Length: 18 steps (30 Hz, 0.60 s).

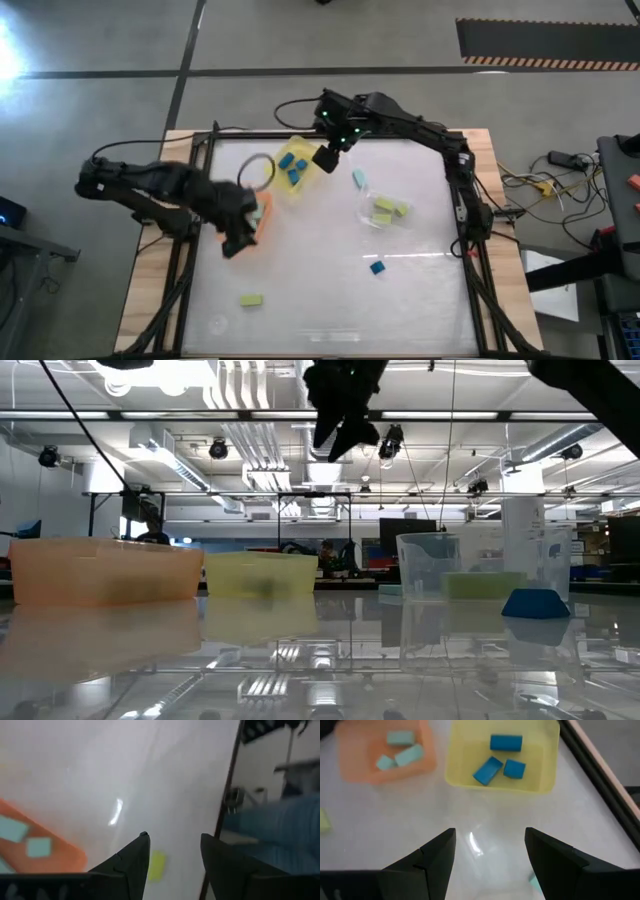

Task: Sort & place blocks by color
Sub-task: Put the green block into the transparent bin

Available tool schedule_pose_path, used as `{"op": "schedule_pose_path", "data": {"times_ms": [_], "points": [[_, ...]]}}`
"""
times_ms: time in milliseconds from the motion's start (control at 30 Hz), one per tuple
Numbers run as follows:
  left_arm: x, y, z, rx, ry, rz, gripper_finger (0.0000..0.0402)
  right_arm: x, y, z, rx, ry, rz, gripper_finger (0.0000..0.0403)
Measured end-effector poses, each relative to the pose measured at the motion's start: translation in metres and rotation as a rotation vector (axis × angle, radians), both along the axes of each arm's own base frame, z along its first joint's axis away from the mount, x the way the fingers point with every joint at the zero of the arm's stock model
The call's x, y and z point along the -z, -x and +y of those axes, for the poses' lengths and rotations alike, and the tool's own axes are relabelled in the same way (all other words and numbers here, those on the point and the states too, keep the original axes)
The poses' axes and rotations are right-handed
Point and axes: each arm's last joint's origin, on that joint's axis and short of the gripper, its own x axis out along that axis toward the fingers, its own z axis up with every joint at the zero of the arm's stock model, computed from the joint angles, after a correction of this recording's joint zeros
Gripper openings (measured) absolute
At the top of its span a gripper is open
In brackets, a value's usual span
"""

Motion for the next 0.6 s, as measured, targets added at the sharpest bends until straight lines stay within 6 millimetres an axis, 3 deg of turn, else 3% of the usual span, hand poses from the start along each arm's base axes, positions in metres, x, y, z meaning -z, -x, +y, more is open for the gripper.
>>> {"op": "schedule_pose_path", "data": {"times_ms": [267,600], "points": [[0.053,0.003,-0.048,0.105,0.031,0.158,0.016,-0.043,0.024,0.025,-0.023,0.059,-0.096,0.0228],[0.125,-0.003,-0.104,0.236,0.047,0.189,0.016,-0.059,0.03,0.048,-0.018,0.125,-0.118,0.0228]]}}
